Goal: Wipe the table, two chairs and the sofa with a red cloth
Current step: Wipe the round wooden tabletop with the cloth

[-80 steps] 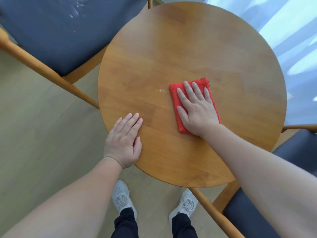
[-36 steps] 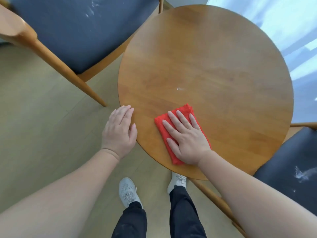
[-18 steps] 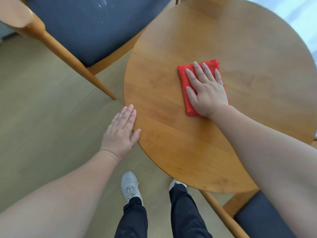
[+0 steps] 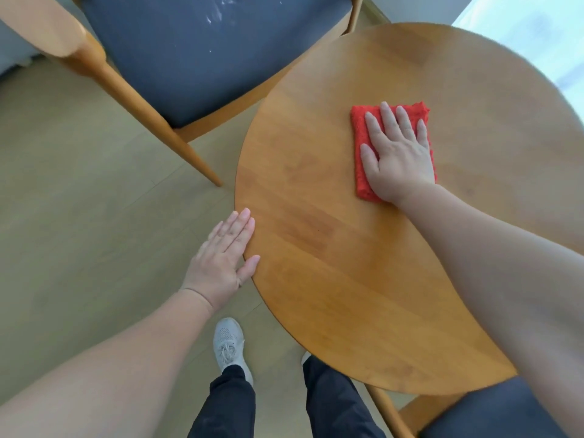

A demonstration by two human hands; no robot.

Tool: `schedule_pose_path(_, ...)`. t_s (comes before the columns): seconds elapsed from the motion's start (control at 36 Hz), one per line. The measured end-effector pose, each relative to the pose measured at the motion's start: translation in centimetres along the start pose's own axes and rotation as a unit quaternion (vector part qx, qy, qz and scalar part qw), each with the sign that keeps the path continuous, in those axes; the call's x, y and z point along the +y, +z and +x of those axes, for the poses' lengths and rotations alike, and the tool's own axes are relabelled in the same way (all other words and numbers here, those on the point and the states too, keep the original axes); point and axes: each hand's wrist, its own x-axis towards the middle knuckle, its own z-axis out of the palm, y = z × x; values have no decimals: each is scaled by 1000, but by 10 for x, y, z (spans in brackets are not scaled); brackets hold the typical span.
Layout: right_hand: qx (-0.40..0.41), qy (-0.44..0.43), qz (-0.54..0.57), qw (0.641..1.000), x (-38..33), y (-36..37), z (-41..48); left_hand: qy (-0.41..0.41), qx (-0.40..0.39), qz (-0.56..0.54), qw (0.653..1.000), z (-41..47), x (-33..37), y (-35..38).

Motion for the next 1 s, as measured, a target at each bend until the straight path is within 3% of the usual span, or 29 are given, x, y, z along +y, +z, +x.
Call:
schedule_pose_path(0.17,-6,34,-1,999,-24,2,7,10,6,-12,1000,0,-2,2)
schedule_pose_path(0.53,-33,-41,-26,998,-93,21,-48,88,-64,16,994,3,-20,-17)
schedule_pose_path(0.75,-51,-79,-22,995,-138,33,-95,26,-57,-39,997,1,-32,-35)
schedule_pose_path(1.0,-72,-191,-23,979,-168,43,-109,-9,-53,-35,998,2,-54,-48)
